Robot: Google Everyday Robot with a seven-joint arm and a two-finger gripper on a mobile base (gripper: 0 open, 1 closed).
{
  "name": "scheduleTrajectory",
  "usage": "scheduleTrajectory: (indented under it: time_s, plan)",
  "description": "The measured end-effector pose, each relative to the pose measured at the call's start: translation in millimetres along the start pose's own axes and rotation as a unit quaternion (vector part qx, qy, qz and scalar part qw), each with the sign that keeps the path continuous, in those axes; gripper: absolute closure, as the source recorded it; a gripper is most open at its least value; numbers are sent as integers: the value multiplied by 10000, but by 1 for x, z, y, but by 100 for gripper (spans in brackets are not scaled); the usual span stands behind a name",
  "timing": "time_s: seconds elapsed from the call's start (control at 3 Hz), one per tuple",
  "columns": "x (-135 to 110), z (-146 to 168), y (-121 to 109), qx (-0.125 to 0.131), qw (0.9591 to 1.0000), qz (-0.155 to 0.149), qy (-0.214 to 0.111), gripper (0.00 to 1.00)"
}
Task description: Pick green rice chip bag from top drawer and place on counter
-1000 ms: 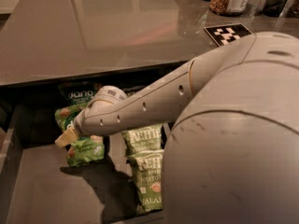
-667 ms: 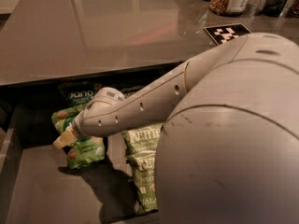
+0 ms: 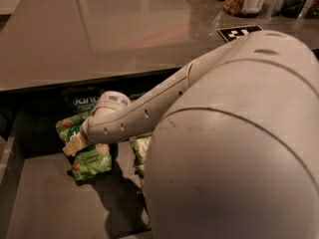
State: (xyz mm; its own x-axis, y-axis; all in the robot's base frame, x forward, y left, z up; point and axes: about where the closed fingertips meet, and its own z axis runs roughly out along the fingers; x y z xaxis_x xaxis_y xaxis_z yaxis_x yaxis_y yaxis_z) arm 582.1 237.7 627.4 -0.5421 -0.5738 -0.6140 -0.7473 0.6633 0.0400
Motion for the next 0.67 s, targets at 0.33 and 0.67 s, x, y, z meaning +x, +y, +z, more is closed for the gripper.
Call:
scheduleTrajectory:
  time_s: [0.33, 0.67]
  plan:
    - [4, 5, -11, 313, 9994, 52, 170, 0]
    - [8, 7, -15, 655, 9973, 47, 323, 17]
